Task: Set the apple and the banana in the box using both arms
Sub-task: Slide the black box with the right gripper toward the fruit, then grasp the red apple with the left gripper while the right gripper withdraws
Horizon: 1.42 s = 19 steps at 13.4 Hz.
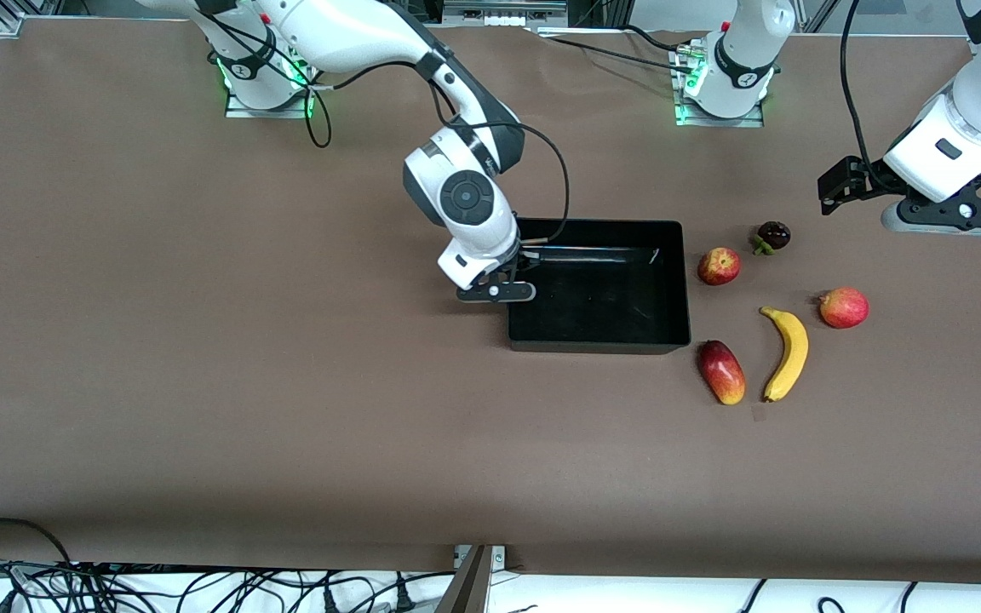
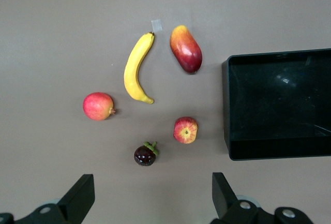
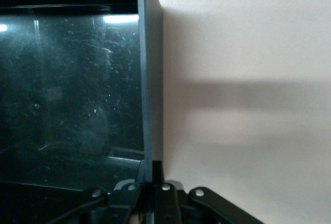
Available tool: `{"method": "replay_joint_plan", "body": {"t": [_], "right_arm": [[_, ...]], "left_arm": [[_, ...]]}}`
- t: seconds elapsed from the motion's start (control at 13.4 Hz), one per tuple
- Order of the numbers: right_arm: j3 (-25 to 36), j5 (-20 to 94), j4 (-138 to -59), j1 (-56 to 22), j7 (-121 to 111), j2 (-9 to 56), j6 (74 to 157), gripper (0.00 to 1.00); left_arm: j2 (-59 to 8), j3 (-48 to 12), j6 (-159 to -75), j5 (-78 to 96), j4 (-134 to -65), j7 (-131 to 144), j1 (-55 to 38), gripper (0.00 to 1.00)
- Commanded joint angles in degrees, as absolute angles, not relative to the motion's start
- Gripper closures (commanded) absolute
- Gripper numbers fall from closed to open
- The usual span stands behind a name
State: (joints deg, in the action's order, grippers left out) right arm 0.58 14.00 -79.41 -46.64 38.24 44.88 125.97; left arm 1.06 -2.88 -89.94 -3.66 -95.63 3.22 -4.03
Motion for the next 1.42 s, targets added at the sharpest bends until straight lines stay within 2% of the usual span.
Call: {"method": "replay_joint_plan", "body": {"t": [0.0, 0.3, 0.37, 0.45, 0.67, 0.82, 1.12, 1.34], "right_arm": [[1.14, 12.49, -77.26, -47.02, 37.71, 46.23, 126.65, 1.0], [1.23, 12.13, -77.26, -47.02, 36.65, 47.28, 127.09, 1.0], [1.32, 12.04, -77.34, -47.02, 36.56, 47.29, 127.61, 0.77], [1.49, 11.95, -77.34, -47.02, 36.56, 47.2, 127.79, 0.01], [2.54, 11.16, -77.17, -46.5, 36.12, 45.36, 127.18, 0.0], [5.34, 11.07, -77.17, -46.49, 35.69, 41.77, 125.44, 0.0], [13.52, 12.04, -77.17, -44.22, 34.72, 32.72, 114.28, 0.0], [19.75, 12.13, -77.52, -42.63, 28.07, 26.48, 104.54, 0.0]], "left_arm": [[0.26, -2.81, -86.67, -3.34, -94.48, 3.17, -4.22, 0.0], [-2.54, -2.81, -84.64, -3.34, -95.8, 2.64, -4.22, 0.0], [-3.77, -2.9, -84.29, -3.43, -96.15, 2.64, -4.39, 0.0], [-5.0, -2.9, -84.46, -3.34, -97.46, 2.64, -4.83, 0.0], [-6.77, -2.9, -89.71, -3.34, -102.46, 2.64, -4.92, 0.0], [-6.77, -2.9, -99.52, -3.34, -109.39, 2.55, -4.92, 0.0], [-6.94, -4.3, -122.12, -3.25, -126.0, 1.93, -4.92, 0.0], [-9.48, -5.1, -129.45, -3.25, -130.08, 2.37, -4.66, 0.0]]}}
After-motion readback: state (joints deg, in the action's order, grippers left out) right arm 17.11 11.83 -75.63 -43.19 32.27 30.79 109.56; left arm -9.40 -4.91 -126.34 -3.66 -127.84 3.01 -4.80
